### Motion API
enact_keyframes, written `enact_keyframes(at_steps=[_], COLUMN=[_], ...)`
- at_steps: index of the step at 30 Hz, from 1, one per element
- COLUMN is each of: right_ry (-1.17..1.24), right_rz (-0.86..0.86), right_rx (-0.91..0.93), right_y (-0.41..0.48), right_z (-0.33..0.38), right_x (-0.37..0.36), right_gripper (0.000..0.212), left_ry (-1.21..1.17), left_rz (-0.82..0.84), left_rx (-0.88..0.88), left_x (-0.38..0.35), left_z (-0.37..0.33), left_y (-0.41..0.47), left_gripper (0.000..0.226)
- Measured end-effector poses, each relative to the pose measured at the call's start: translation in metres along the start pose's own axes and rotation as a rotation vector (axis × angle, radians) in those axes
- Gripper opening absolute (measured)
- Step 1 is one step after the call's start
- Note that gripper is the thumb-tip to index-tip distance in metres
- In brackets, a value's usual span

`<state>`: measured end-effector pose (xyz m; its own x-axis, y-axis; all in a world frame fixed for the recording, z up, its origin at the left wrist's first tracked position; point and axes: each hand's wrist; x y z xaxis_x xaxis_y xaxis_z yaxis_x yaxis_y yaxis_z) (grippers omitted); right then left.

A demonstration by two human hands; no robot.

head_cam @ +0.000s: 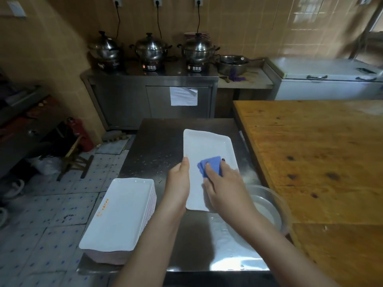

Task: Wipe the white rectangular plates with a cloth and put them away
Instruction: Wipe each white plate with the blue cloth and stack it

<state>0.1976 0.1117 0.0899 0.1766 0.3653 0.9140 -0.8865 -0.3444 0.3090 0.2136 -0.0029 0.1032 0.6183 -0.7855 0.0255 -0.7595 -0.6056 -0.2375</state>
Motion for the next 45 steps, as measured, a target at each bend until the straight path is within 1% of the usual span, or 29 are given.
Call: enact_keyframes(at_steps=[2,3,8,9,10,12,13,14,16,20,23,26,29,32,35,37,39,41,43,45], right_ry=[0.125,0.192,0.426,0.474,0.51,0.583,0.639,0.702,0.84,1.153,1.274,1.388,1.41,1.381,1.336,1.319,1.303,1.289,1.276,1.265], right_rz=[-0.043,-0.043,-0.018,0.006,0.036,0.097,0.125,0.153,0.205,0.348,0.409,0.41,0.393,0.364,0.37,0.374,0.364,0.363,0.359,0.353], right_rx=[-0.019,-0.054,-0.348,-0.393,-0.419,-0.435,-0.447,-0.466,-0.5,-0.596,-0.7,-0.833,-0.904,-0.969,-1.009,-1.022,-1.036,-1.043,-1.051,-1.06], right_y=[0.004,0.006,0.012,0.014,0.015,0.015,0.014,0.013,0.009,0.005,0.004,-0.002,-0.007,-0.01,-0.011,-0.01,-0.009,-0.008,-0.006,-0.005], right_z=[0.004,0.003,-0.01,-0.012,-0.015,-0.019,-0.021,-0.022,-0.024,-0.034,-0.041,-0.042,-0.043,-0.045,-0.047,-0.048,-0.049,-0.051,-0.053,-0.054], right_x=[0.004,0.007,0.015,0.015,0.014,0.014,0.014,0.013,0.013,0.006,-0.008,-0.031,-0.054,-0.069,-0.08,-0.086,-0.091,-0.095,-0.098,-0.101], right_gripper=[0.036,0.037,0.058,0.058,0.05,0.023,0.015,0.011,0.013,0.007,0.013,0.016,0.012,0.017,0.022,0.024,0.017,0.008,0.01,0.019], left_ry=[-0.007,-0.011,0.001,-0.005,-0.01,-0.002,0.005,0.011,0.01,0.032,0.095,0.189,0.258,0.327,0.33,0.373,0.55,0.778,0.99,1.12], left_rz=[0.002,0.002,0.006,0.012,0.015,0.018,0.018,0.017,0.012,0.024,0.0,0.0,-0.003,0.005,0.021,0.007,-0.01,-0.008,0.034,0.091], left_rx=[0.012,0.012,0.003,0.014,0.023,0.032,0.037,0.044,0.077,0.142,0.193,0.226,0.255,0.264,0.268,0.237,0.182,0.083,-0.04,-0.096], left_x=[0.0,0.001,0.005,0.006,0.006,0.01,0.012,0.015,0.021,0.03,0.036,0.041,0.044,0.043,0.038,0.035,0.033,0.033,0.034,0.036], left_z=[0.003,0.006,0.013,0.015,0.017,0.023,0.028,0.033,0.045,0.074,0.099,0.128,0.151,0.165,0.178,0.186,0.193,0.196,0.198,0.2], left_y=[-0.002,-0.003,-0.004,-0.004,-0.004,-0.004,-0.003,-0.003,-0.001,0.004,0.008,0.015,0.024,0.033,0.041,0.045,0.051,0.056,0.062,0.068], left_gripper=[0.038,0.038,0.038,0.037,0.037,0.038,0.039,0.04,0.042,0.041,0.037,0.037,0.04,0.039,0.039,0.035,0.038,0.041,0.042,0.044])
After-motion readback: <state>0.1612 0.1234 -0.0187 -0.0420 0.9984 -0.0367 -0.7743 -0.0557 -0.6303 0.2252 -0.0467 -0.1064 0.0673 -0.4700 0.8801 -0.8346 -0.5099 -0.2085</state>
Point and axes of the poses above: each hand's wrist, its own y-axis towards the middle knuckle, its own x-axis out of the back of the hand, z = x × y, and after that the axes turned 10 degrees about -z, right-handed
